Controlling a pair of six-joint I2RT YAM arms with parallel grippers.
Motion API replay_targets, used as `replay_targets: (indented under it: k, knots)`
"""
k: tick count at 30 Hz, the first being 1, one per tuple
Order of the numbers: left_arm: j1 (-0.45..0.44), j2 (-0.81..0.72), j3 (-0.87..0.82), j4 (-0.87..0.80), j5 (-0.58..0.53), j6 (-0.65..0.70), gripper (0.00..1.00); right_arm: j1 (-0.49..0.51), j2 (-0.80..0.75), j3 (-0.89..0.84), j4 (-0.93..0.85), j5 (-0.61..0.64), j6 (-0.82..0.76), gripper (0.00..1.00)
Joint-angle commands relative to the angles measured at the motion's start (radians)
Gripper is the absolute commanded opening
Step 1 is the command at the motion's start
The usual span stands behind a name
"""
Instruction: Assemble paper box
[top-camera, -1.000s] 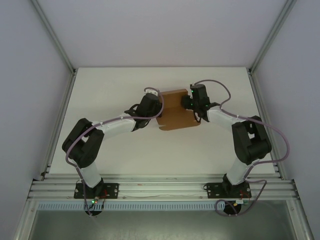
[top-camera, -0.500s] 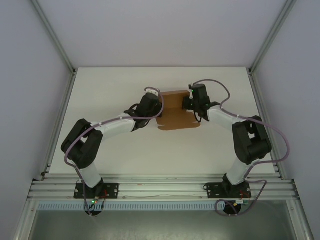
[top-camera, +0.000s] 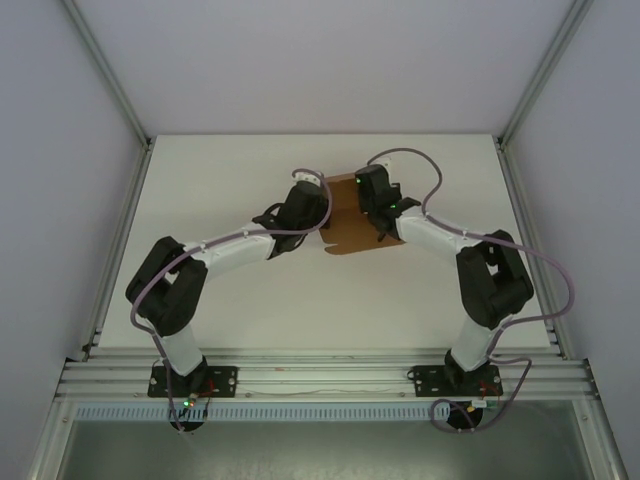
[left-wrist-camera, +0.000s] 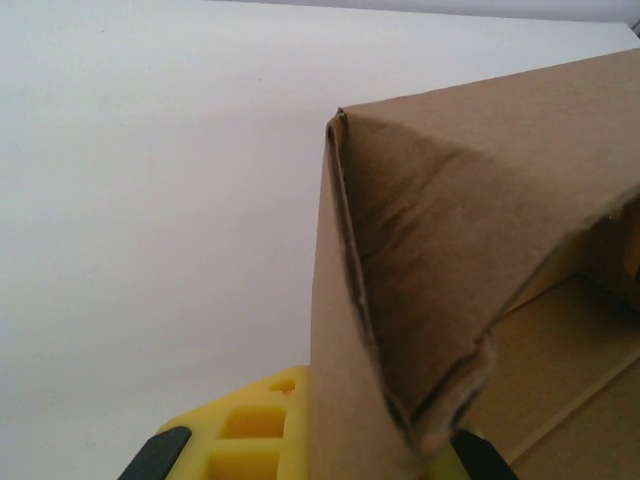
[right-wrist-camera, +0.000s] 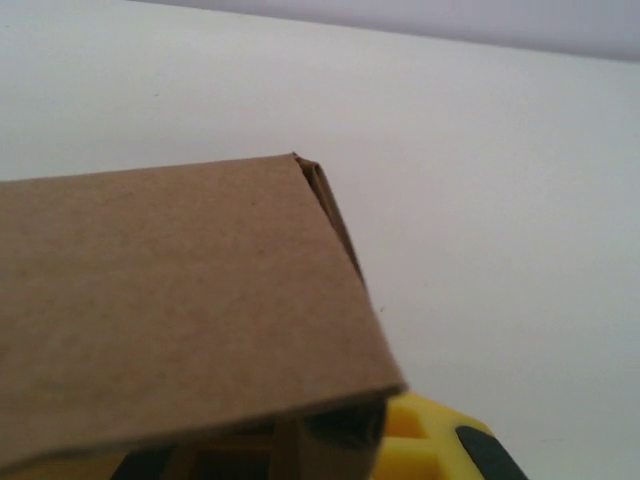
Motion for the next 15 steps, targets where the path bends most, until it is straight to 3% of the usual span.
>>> replay_targets:
  k: [1,5,9,12,15]
  knots:
    - [0.011,-0.008,0.016,-0.062,-0.093,-0.001,0.0,-0.047,0.049,-0.021,-0.063,0.363,-0.107,0.0]
    - [0.011,-0.004,0.013,-0.053,-0.091,0.004,0.0,-0.046,0.053,-0.021,-0.043,0.338,-0.098,0.0]
    - [0.011,0.013,0.002,-0.018,-0.072,0.012,0.0,-0.048,-0.006,-0.067,0.058,0.041,-0.02,0.11]
    - [0.011,0.022,-0.002,-0.003,-0.061,0.019,0.0,-0.049,-0.064,-0.147,0.231,-0.147,0.034,0.14]
    - [0.011,0.024,-0.014,0.018,-0.048,0.029,0.0,-0.062,-0.103,-0.196,0.344,-0.379,0.042,0.32]
